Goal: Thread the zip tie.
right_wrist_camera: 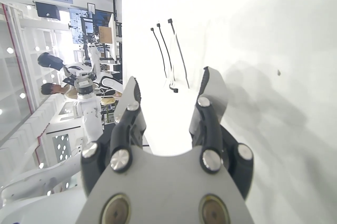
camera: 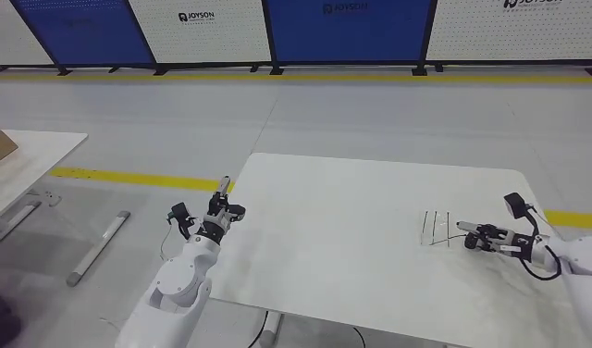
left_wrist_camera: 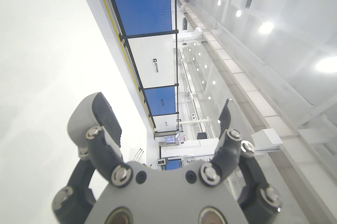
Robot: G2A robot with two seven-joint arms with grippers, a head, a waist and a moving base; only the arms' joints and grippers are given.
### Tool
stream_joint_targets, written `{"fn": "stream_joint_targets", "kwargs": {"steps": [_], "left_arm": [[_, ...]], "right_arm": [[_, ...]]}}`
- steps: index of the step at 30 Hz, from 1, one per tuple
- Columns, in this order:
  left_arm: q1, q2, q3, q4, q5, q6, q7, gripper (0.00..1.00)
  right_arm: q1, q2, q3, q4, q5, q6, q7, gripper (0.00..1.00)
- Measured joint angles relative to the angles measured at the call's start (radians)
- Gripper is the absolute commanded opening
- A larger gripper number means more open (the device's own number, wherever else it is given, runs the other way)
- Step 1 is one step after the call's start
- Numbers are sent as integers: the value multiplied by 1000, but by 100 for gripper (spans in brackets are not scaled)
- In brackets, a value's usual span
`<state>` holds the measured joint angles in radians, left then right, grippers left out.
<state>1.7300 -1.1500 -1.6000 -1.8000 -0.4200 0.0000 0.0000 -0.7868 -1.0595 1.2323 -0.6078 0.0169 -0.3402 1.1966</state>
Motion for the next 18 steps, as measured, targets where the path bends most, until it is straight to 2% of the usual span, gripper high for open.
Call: {"fn": "stream_joint_targets", "kwargs": {"steps": [2,3,5,6,8,12,13,14,18], "left_arm": [[0,0,0,0,0,0,0,100],[0,0,0,0,0,0,0,100],[0,0,0,0,0,0,0,100],[0,0,0,0,0,0,0,100],[0,0,0,0,0,0,0,100],[0,0,0,0,0,0,0,100],[0,0,0,0,0,0,0,100],[0,0,0,0,0,0,0,100],[0,0,0,0,0,0,0,100]], "right_arm": [[0,0,-2,1,4,0,3,38],[1,0,-3,3,4,0,2,31],[5,0,-6,8,6,0,1,29],[7,-1,-8,10,7,0,1,23],[11,-1,-11,15,9,0,2,24],[15,-2,-18,21,12,0,7,13],[16,-2,-19,24,15,0,8,9],[18,-2,-19,27,17,0,9,0],[22,-3,-23,33,23,0,11,0]]}}
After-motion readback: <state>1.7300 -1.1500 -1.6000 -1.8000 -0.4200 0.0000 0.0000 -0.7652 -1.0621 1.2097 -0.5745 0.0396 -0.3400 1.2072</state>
